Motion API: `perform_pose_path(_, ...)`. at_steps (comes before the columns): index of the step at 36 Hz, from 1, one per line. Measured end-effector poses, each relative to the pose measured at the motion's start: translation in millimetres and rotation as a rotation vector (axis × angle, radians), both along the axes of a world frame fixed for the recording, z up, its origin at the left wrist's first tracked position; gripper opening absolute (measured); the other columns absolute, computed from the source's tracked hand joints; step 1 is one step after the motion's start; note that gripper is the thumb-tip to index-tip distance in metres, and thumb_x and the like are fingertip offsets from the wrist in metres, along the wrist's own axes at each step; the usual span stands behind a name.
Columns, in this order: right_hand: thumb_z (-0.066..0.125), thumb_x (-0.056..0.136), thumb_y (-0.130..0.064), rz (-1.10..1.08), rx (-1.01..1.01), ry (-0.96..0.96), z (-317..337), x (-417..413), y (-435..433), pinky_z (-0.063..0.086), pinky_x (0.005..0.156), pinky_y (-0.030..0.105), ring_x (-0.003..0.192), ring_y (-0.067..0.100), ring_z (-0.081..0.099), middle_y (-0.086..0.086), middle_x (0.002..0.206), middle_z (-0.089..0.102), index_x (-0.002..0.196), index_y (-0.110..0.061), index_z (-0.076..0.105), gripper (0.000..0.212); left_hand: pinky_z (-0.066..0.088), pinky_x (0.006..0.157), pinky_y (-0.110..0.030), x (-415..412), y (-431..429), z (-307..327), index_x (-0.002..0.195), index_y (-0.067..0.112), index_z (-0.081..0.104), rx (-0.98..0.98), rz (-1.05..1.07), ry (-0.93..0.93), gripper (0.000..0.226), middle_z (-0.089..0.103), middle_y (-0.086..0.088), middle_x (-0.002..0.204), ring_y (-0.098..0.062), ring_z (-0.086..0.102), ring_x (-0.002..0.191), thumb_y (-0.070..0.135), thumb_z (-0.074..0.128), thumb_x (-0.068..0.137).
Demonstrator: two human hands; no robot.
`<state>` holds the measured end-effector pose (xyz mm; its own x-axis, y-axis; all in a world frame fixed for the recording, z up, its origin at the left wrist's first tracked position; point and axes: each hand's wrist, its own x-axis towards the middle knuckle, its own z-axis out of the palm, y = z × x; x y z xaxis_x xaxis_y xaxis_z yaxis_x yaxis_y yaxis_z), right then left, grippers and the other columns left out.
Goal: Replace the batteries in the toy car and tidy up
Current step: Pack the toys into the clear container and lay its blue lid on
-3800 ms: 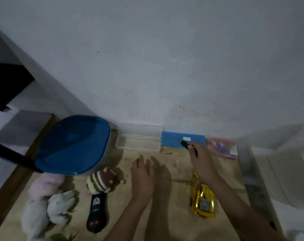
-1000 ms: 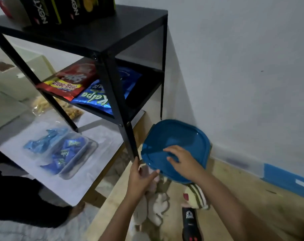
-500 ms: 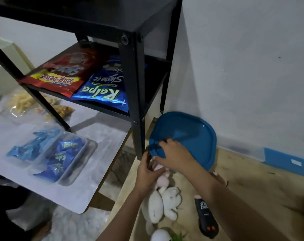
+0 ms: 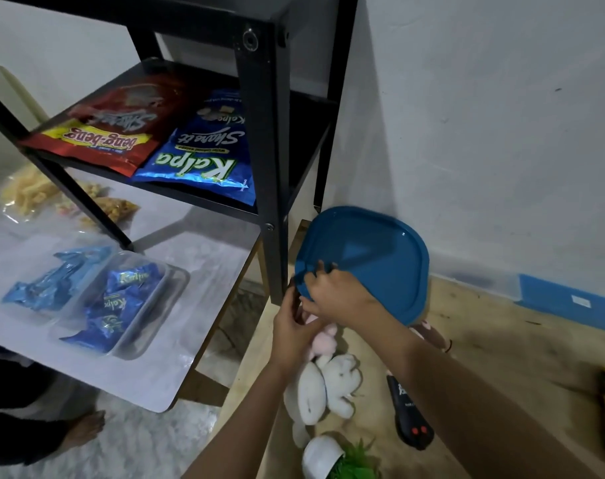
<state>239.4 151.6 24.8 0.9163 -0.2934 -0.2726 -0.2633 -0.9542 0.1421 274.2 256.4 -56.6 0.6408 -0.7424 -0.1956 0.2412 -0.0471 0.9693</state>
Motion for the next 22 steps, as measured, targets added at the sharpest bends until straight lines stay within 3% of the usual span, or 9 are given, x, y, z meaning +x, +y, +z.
perform_pose_path(4, 0.031, 0.099, -0.032, -0.015, 0.011, 0.021, 0, -3, 2, 0.046, 0.087, 0.045, 0.118, 0.047, 0.048, 0.032, 0.145, 0.029, 0.127, 0.004, 0.04, 0.046, 0.052, 0.093, -0.034, -1, -1, 2, 0.129, 0.021, 0.048, 0.024, -0.006, -0.006, 0.066, 0.068, -0.002, 0.114, -0.019, 0.063, 0.11, -0.007, 0.072, 0.074)
perform_pose_path(7, 0.033, 0.098, -0.034, -0.052, 0.027, -0.083, 9, -9, 0, 0.049, 0.079, 0.043, 0.114, 0.042, 0.052, 0.029, 0.139, 0.04, 0.121, 0.004, 0.045, 0.046, 0.053, 0.092, -0.036, -2, 1, 3, 0.136, 0.013, 0.041, 0.042, -0.039, -0.023, 0.071, 0.068, -0.005, 0.111, -0.021, 0.063, 0.109, -0.008, 0.072, 0.075)
perform_pose_path(9, 0.035, 0.091, -0.031, -0.036, 0.044, -0.253, 22, -13, -2, 0.048, 0.054, 0.033, 0.081, 0.036, 0.066, 0.026, 0.104, 0.064, 0.098, 0.006, 0.056, 0.043, 0.054, 0.087, -0.028, -3, 1, 6, 0.14, 0.011, 0.035, 0.048, -0.048, -0.031, 0.077, 0.067, -0.004, 0.115, -0.017, 0.064, 0.108, -0.009, 0.071, 0.075)
perform_pose_path(11, 0.038, 0.081, -0.033, -0.065, 0.062, -0.416, 37, -19, -9, 0.027, 0.036, 0.023, 0.043, 0.029, 0.058, 0.012, 0.061, 0.061, 0.073, -0.001, 0.058, 0.039, 0.053, 0.078, -0.018, -4, 2, 10, 0.139, 0.014, 0.036, 0.038, -0.056, -0.034, 0.076, 0.065, -0.003, 0.116, -0.009, 0.065, 0.101, -0.012, 0.068, 0.076)
perform_pose_path(12, 0.04, 0.082, -0.032, -0.077, 0.076, -0.485, 43, -22, -12, 0.025, 0.038, 0.023, 0.041, 0.029, 0.055, 0.01, 0.059, 0.058, 0.073, -0.002, 0.056, 0.035, 0.052, 0.075, -0.016, -3, 2, 11, 0.137, 0.015, 0.036, 0.041, -0.064, -0.044, 0.074, 0.065, -0.002, 0.114, -0.007, 0.066, 0.097, -0.012, 0.068, 0.076)
perform_pose_path(14, 0.043, 0.091, -0.034, -0.15, 0.083, -0.515, 53, -33, -18, 0.03, 0.047, 0.03, 0.057, 0.029, 0.056, 0.008, 0.076, 0.057, 0.09, -0.004, 0.052, 0.031, 0.053, 0.077, -0.016, -2, 2, 12, 0.135, 0.015, 0.039, 0.055, -0.092, -0.083, 0.07, 0.065, -0.003, 0.114, -0.008, 0.066, 0.099, -0.009, 0.069, 0.076)
perform_pose_path(17, 0.04, 0.093, -0.046, -0.183, 0.066, -0.548, 62, -54, -29, 0.038, 0.052, 0.033, 0.066, 0.019, 0.051, -0.002, 0.087, 0.055, 0.098, -0.012, 0.047, 0.035, 0.051, 0.093, -0.026, 0, 1, 17, 0.137, 0.015, 0.038, 0.067, -0.122, -0.111, 0.074, 0.059, -0.006, 0.127, -0.014, 0.059, 0.114, -0.001, 0.074, 0.074)
perform_pose_path(19, 0.043, 0.091, -0.05, -0.176, 0.082, -0.533, 65, -69, -29, 0.043, 0.051, 0.036, 0.065, 0.017, 0.052, -0.005, 0.085, 0.055, 0.094, -0.014, 0.045, 0.036, 0.047, 0.094, -0.016, -2, 1, 23, 0.141, 0.017, 0.033, 0.064, -0.136, -0.105, 0.081, 0.053, 0.003, 0.133, -0.005, 0.054, 0.118, -0.001, 0.075, 0.073)
perform_pose_path(22, 0.06, 0.084, -0.03, -0.12, -0.04, -0.586, 65, -91, -26, 0.037, 0.036, 0.034, 0.047, 0.02, 0.051, 0.0, 0.064, 0.054, 0.083, -0.011, 0.048, 0.022, 0.043, 0.081, -0.002, -8, -2, 32, 0.142, 0.022, 0.026, 0.051, -0.134, -0.138, 0.085, 0.049, 0.02, 0.125, 0.015, 0.052, 0.106, 0.0, 0.074, 0.075)
